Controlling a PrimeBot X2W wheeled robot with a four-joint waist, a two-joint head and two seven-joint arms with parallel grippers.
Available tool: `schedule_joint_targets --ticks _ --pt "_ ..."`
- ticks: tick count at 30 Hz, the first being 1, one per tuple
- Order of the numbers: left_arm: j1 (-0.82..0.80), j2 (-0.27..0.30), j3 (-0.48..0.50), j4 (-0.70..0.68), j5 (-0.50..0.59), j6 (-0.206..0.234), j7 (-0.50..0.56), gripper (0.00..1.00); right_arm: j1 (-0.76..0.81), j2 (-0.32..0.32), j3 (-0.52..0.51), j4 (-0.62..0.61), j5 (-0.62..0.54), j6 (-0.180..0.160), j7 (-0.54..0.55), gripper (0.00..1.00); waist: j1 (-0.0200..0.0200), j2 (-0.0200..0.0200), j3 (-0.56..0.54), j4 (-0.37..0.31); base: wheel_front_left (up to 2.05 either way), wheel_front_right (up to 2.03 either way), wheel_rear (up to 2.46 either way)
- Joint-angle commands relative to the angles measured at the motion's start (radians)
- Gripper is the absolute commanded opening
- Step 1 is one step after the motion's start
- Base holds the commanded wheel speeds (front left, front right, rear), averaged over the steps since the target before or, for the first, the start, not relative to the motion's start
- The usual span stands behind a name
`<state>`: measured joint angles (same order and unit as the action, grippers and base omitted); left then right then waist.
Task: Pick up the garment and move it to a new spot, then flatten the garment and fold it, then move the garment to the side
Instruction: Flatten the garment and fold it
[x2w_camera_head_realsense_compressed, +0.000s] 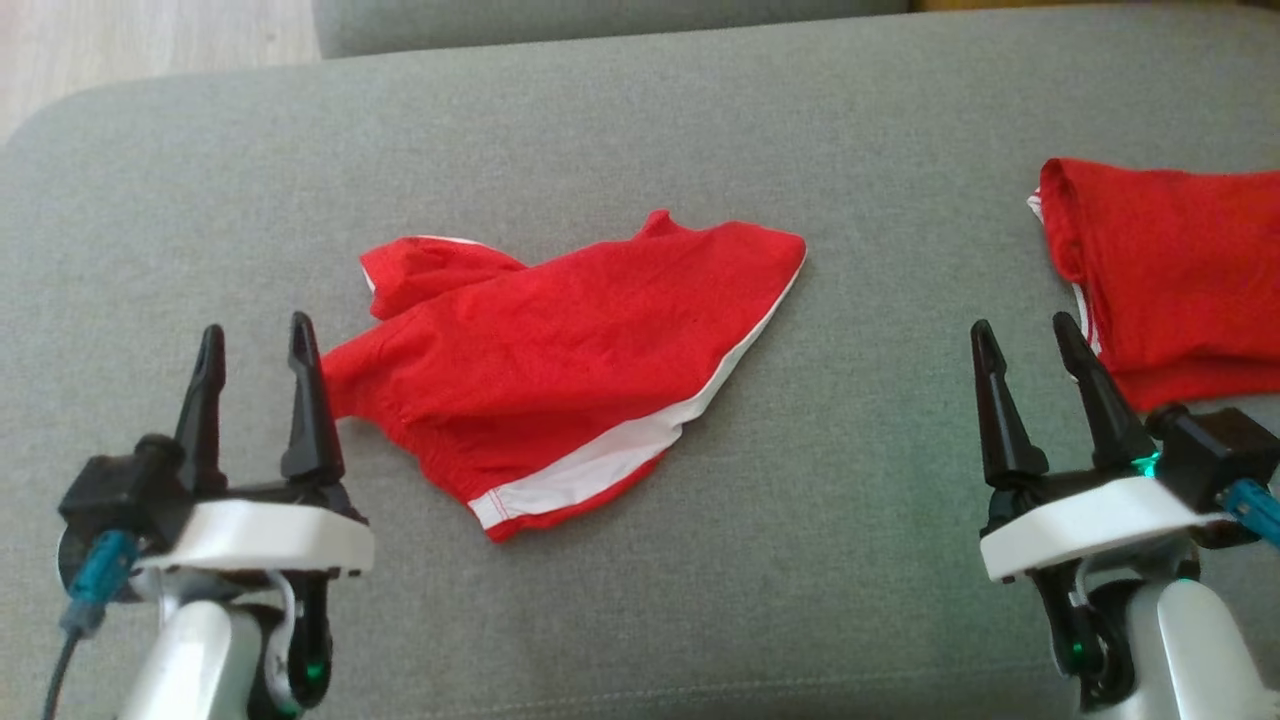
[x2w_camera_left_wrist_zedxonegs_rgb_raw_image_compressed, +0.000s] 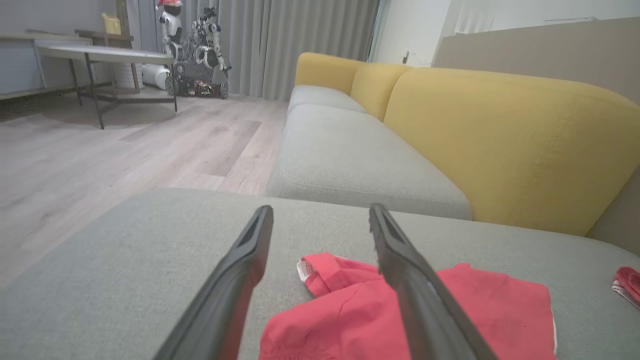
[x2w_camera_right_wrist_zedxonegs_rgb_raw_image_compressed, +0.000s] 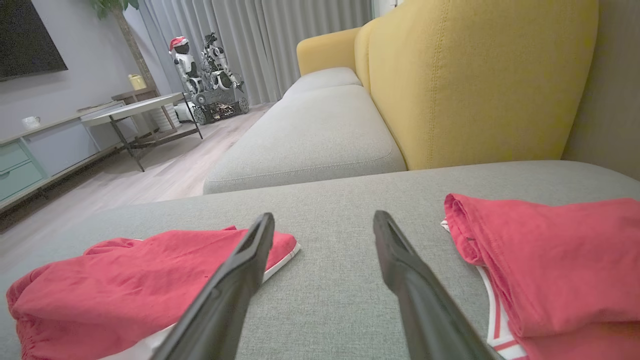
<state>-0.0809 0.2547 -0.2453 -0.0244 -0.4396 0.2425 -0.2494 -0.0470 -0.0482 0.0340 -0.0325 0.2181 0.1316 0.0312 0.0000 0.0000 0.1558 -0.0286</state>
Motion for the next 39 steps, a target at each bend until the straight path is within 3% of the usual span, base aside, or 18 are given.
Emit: schedule_joint_targets --ticks 1,9,32,39 --pt "-0.007 0.011 0.038 -0.038 0.011 0.007 -0.009 1.0 -0.01 -0.003 0.022 -0.041 -0.008 -0.001 0.003 1.0 0.0 0.0 -0.008 0.002 0.0 0.0 0.0" --pt "0.06 0.0 0.013 -0.045 0.066 0.016 -0.012 1.0 0.022 -0.004 0.029 -0.043 -0.009 -0.001 0.017 1.0 0.0 0.0 -0.039 0.007 0.0 0.0 0.0" --pt "0.058 0.017 -0.014 -0.019 0.064 0.005 -0.002 1.0 0.024 -0.003 0.014 -0.04 -0.006 -0.001 0.03 1.0 0.0 0.0 -0.023 0.021 0.0 0.0 0.0" --pt "0.007 0.009 -0.036 -0.024 0.073 -0.006 -0.001 1.0 -0.035 -0.027 -0.003 0.032 -0.022 -0.001 0.04 1.0 0.0 0.0 0.035 0.07 0.0 0.0 0.0"
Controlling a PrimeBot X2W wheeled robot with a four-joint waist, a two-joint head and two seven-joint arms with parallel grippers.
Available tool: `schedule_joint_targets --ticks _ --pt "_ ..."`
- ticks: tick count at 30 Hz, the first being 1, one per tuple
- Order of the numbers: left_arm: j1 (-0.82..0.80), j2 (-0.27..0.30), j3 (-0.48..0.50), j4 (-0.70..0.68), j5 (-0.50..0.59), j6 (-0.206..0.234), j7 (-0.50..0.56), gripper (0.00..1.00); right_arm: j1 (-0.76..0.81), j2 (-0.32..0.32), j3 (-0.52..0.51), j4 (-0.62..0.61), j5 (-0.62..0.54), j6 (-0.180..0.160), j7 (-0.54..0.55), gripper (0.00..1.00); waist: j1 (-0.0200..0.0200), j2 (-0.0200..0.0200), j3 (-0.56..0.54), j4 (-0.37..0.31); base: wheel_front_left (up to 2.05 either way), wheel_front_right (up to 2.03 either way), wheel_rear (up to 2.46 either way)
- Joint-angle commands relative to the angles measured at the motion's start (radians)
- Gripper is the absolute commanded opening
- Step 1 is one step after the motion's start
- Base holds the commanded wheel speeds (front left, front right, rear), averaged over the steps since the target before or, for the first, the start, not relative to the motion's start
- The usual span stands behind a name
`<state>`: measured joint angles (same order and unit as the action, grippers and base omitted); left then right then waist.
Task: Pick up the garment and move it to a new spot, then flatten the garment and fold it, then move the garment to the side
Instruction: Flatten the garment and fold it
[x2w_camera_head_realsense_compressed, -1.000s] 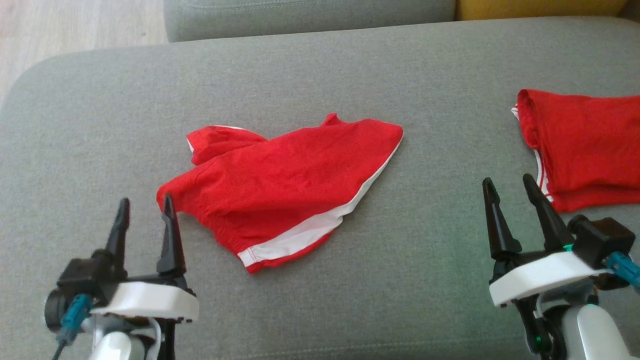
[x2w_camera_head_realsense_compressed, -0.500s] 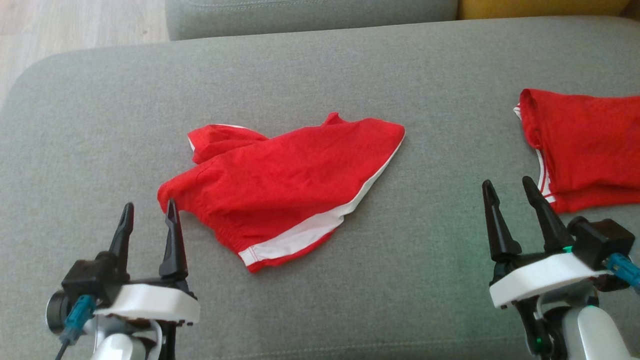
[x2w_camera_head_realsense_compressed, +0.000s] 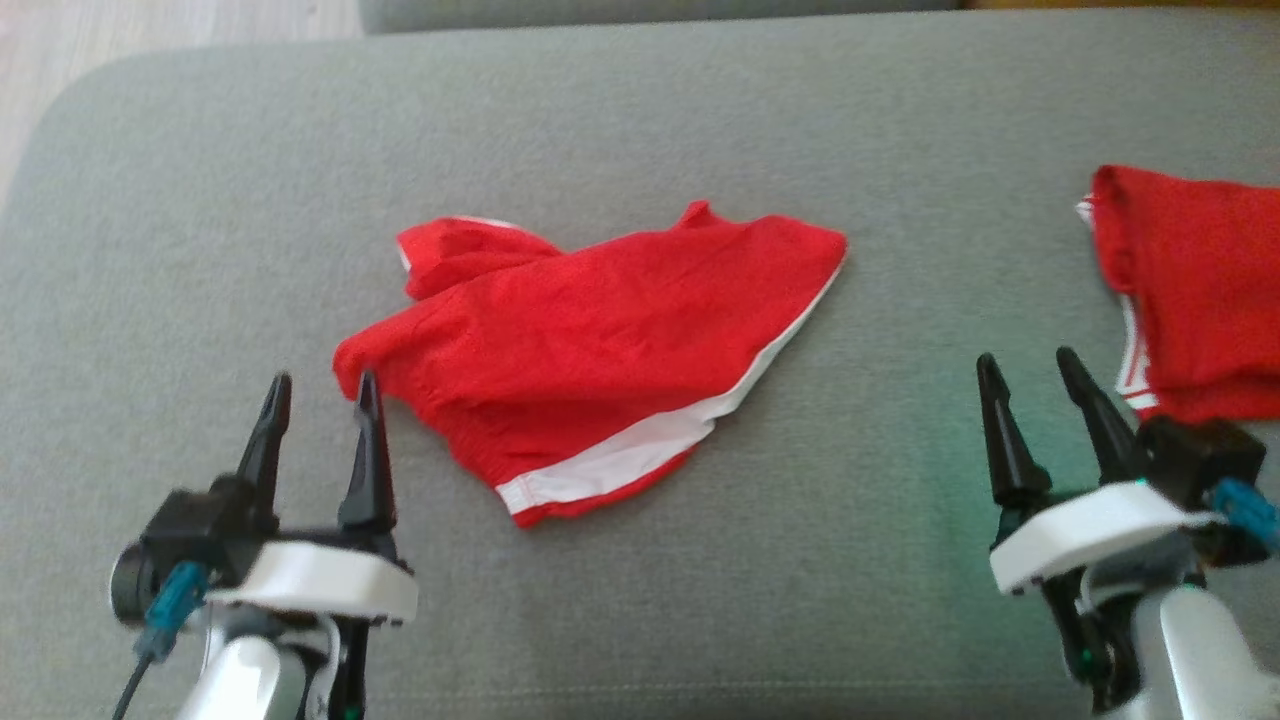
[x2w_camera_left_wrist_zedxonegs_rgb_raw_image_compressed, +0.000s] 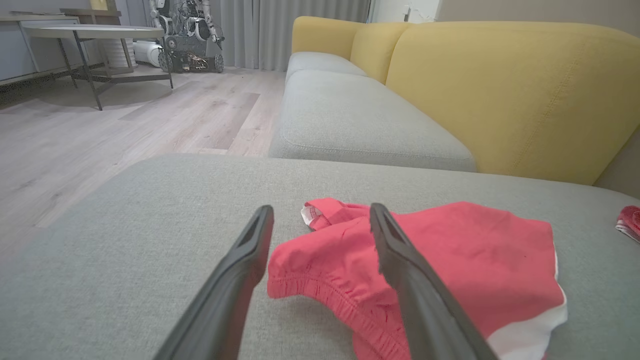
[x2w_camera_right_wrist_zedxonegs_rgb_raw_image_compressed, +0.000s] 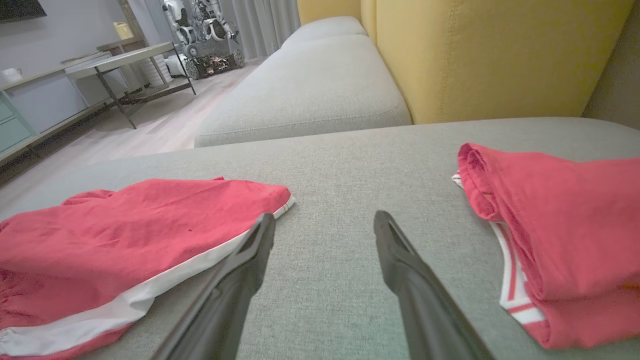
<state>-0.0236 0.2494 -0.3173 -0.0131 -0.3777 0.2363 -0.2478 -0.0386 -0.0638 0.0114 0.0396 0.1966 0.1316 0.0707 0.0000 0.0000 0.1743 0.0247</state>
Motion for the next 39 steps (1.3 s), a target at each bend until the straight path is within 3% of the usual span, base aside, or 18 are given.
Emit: schedule_joint_targets --ticks 1,12,24,25,26,27,33,39 --pt "-0.062 0.011 0.03 -0.035 0.013 -0.005 -0.003 1.0 -0.059 -0.016 0.018 -0.022 -0.002 -0.001 0.0 1.0 0.0 0.0 0.03 0.029 0.0 0.0 0.0" --pt "-0.177 -0.059 -0.001 -0.004 0.033 -0.059 -0.013 1.0 -0.288 -0.105 0.019 0.255 -0.013 -0.001 -0.023 1.0 0.0 0.0 0.139 0.17 0.0 0.0 0.0" --pt "-0.198 -0.142 0.034 0.005 0.086 -0.121 -0.014 1.0 -0.477 -0.227 0.189 0.499 0.049 -0.001 -0.017 1.0 0.0 0.0 0.173 0.231 0.0 0.0 0.0" --pt "-0.198 -0.146 0.037 0.006 0.09 -0.125 -0.014 1.0 -0.486 -0.235 0.208 0.511 0.057 -0.001 -0.012 0.93 0.0 0.0 0.174 0.23 0.0 0.0 0.0" --pt "-0.199 -0.15 0.041 0.008 0.094 -0.129 -0.014 1.0 -0.492 -0.243 0.228 0.52 0.068 -0.001 -0.008 0.38 0.0 0.0 0.176 0.229 0.0 0.0 0.0" --pt "-0.199 -0.153 0.044 0.009 0.098 -0.134 -0.014 1.0 -0.496 -0.249 0.243 0.525 0.079 -0.001 -0.009 0.0 0.0 0.0 0.176 0.227 0.0 0.0 0.0" --pt "-0.194 -0.165 0.072 0.016 0.119 -0.153 -0.014 1.0 -0.462 -0.271 0.3 0.498 0.134 -0.001 -0.051 0.0 0.0 0.0 0.171 0.192 0.0 0.0 0.0" --pt "-0.184 -0.166 0.098 0.018 0.136 -0.167 -0.014 1.0 -0.365 -0.257 0.285 0.41 0.164 -0.001 -0.086 0.0 0.0 0.0 0.159 0.139 0.0 0.0 0.0"
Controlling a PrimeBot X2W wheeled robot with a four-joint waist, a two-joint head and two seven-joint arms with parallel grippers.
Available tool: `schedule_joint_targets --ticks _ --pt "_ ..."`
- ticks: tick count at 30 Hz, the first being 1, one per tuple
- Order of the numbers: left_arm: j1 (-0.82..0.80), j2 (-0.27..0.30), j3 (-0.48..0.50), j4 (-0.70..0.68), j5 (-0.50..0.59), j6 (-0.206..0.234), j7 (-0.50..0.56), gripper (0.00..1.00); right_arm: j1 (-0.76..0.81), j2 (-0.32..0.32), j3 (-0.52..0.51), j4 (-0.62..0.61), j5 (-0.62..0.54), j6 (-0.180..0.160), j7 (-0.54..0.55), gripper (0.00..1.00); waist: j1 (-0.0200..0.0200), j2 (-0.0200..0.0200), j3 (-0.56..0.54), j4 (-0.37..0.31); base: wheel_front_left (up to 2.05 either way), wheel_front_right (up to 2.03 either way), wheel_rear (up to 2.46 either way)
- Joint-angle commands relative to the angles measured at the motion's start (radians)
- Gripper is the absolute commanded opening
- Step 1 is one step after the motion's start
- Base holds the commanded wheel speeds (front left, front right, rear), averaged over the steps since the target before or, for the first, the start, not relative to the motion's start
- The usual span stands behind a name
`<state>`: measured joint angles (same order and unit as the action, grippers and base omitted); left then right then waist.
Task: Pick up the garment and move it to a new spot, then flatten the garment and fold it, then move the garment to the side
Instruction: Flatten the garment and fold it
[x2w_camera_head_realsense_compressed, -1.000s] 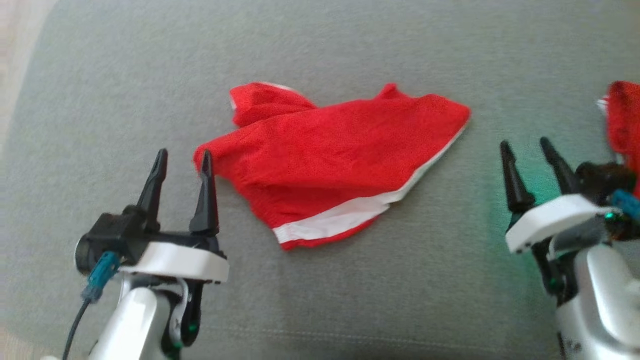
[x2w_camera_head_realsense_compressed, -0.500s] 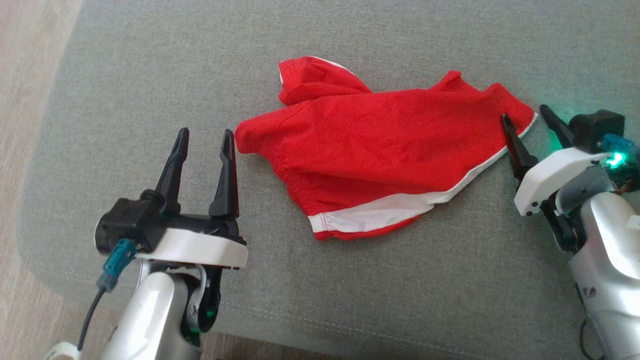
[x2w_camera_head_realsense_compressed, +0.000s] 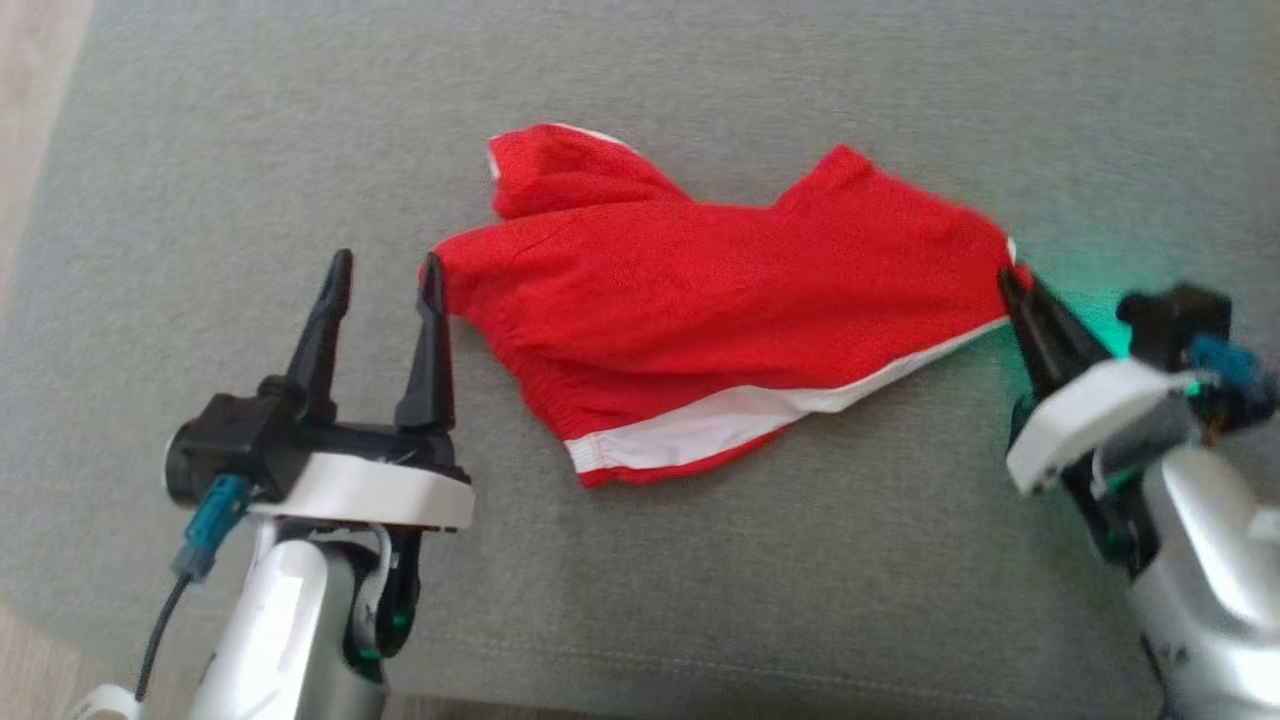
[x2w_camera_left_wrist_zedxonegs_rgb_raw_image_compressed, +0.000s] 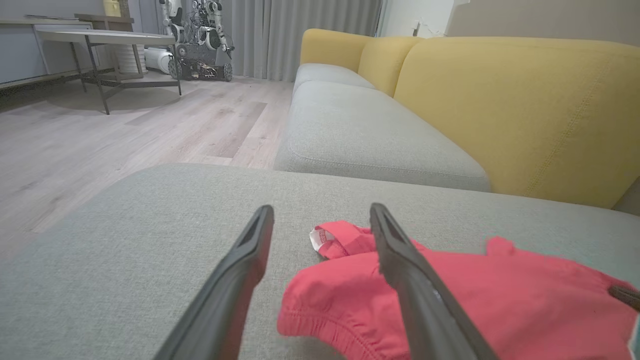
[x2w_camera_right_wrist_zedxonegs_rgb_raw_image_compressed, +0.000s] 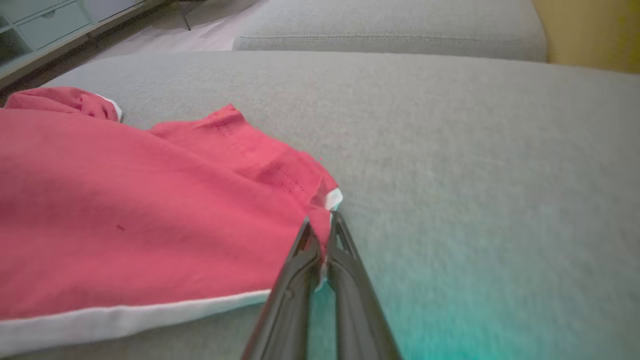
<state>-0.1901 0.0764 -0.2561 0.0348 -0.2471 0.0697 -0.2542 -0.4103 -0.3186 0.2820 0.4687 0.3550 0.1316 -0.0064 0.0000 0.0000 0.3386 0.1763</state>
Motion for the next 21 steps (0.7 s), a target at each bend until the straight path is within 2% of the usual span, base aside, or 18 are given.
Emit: schedule_joint_targets --ticks 1,7,14,21 --pt "-0.015 0.008 0.042 -0.028 0.009 -0.003 -0.008 1.0 0.033 0.005 0.006 -0.04 0.011 -0.001 -0.012 0.0 0.0 0.0 -0.009 -0.024 0.0 0.0 0.0" --pt "0.001 0.015 0.064 -0.029 0.027 -0.013 -0.008 1.0 0.192 0.064 -0.07 -0.186 0.011 -0.001 0.0 0.0 0.0 0.0 -0.024 -0.086 0.0 0.0 0.0" --pt "0.0 0.018 0.07 -0.029 0.039 -0.023 -0.008 1.0 0.347 0.15 -0.171 -0.366 -0.015 -0.001 0.065 0.0 0.0 0.0 -0.022 -0.119 0.0 0.0 0.0" --pt "-0.006 0.014 0.072 -0.026 0.044 -0.027 -0.008 1.0 0.347 0.192 -0.204 -0.467 -0.03 -0.001 0.122 0.0 0.0 0.0 -0.011 -0.133 0.0 0.0 0.0"
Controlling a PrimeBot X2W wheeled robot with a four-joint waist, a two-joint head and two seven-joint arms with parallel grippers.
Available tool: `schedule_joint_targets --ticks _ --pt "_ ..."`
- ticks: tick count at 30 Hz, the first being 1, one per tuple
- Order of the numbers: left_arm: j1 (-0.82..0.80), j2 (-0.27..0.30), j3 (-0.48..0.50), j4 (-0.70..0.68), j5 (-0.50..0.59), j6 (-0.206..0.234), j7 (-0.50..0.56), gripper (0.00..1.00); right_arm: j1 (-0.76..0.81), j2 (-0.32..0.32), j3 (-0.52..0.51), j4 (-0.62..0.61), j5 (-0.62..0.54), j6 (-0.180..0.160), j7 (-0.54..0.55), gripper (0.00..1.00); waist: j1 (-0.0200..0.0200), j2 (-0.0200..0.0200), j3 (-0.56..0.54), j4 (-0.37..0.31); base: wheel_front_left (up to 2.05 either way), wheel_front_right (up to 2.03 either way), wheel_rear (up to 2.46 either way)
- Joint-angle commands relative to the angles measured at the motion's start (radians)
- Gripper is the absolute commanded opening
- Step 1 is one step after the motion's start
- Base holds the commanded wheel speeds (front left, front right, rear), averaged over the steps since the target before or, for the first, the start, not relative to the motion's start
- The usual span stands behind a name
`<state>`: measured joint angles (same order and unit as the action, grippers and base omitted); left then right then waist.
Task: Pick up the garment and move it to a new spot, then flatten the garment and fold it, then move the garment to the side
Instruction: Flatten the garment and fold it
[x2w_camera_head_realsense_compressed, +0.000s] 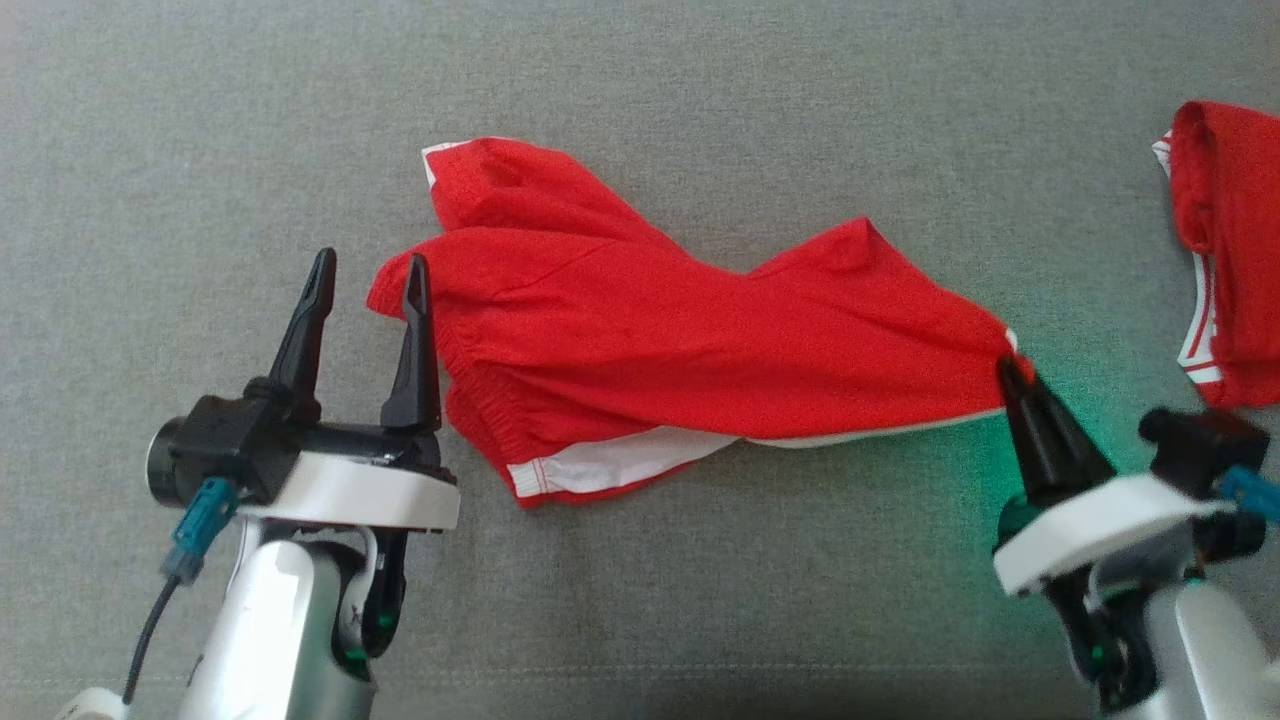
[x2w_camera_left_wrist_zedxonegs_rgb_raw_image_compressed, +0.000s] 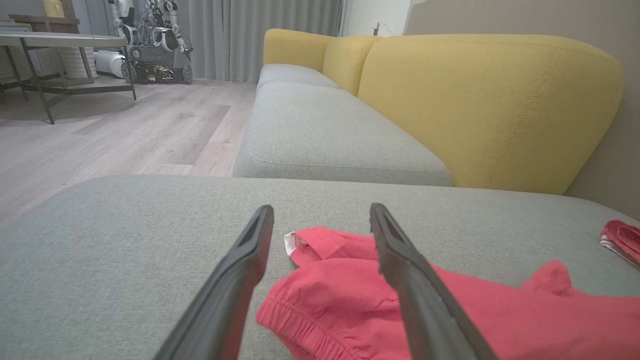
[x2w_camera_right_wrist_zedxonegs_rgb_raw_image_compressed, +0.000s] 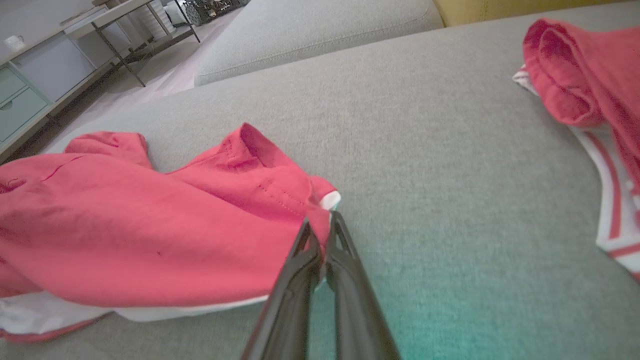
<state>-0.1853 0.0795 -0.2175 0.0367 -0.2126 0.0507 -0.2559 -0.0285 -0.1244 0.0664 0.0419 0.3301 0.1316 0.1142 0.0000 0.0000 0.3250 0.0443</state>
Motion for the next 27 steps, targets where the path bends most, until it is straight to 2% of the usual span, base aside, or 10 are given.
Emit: schedule_joint_targets --ticks 1,8,15,16,17,18,23,27 --pt "-0.013 0.01 0.033 -0.027 0.01 -0.009 -0.006 1.0 -0.051 -0.002 0.008 -0.037 -0.008 -0.001 0.007 0.0 0.0 0.0 0.004 -0.001 0.0 0.0 0.0" --pt "-0.036 0.004 0.023 -0.019 0.013 -0.022 -0.006 1.0 -0.196 0.0 -0.011 0.063 0.004 -0.001 0.017 0.0 0.0 0.0 0.025 0.025 0.0 0.0 0.0" --pt "-0.053 -0.008 0.013 -0.011 0.014 -0.03 -0.006 1.0 -0.34 0.005 -0.003 0.285 0.026 -0.001 -0.012 0.0 0.0 0.0 0.048 0.063 0.0 0.0 0.0" --pt "-0.053 -0.009 0.013 -0.01 0.014 -0.03 -0.006 1.0 -0.352 0.004 0.001 0.309 0.027 -0.001 -0.02 0.08 0.0 0.0 0.05 0.065 0.0 0.0 0.0" --pt "-0.054 -0.01 0.013 -0.009 0.015 -0.031 -0.006 1.0 -0.363 0.003 0.004 0.329 0.03 -0.001 -0.03 0.47 0.0 0.0 0.051 0.067 0.0 0.0 0.0" --pt "-0.055 -0.01 0.014 -0.008 0.015 -0.031 -0.006 1.0 -0.372 0.004 0.008 0.343 0.034 -0.001 -0.043 1.0 0.0 0.0 0.052 0.068 0.0 0.0 0.0" --pt "-0.05 -0.012 0.023 -0.008 0.019 -0.029 -0.006 1.0 -0.382 -0.004 0.029 0.362 0.033 -0.001 -0.109 1.0 0.0 0.0 0.046 0.06 0.0 0.0 0.0" --pt "-0.034 -0.011 0.04 -0.007 0.023 -0.025 -0.006 1.0 -0.357 -0.017 0.039 0.325 0.007 -0.001 -0.171 1.0 0.0 0.0 0.027 0.04 0.0 0.0 0.0"
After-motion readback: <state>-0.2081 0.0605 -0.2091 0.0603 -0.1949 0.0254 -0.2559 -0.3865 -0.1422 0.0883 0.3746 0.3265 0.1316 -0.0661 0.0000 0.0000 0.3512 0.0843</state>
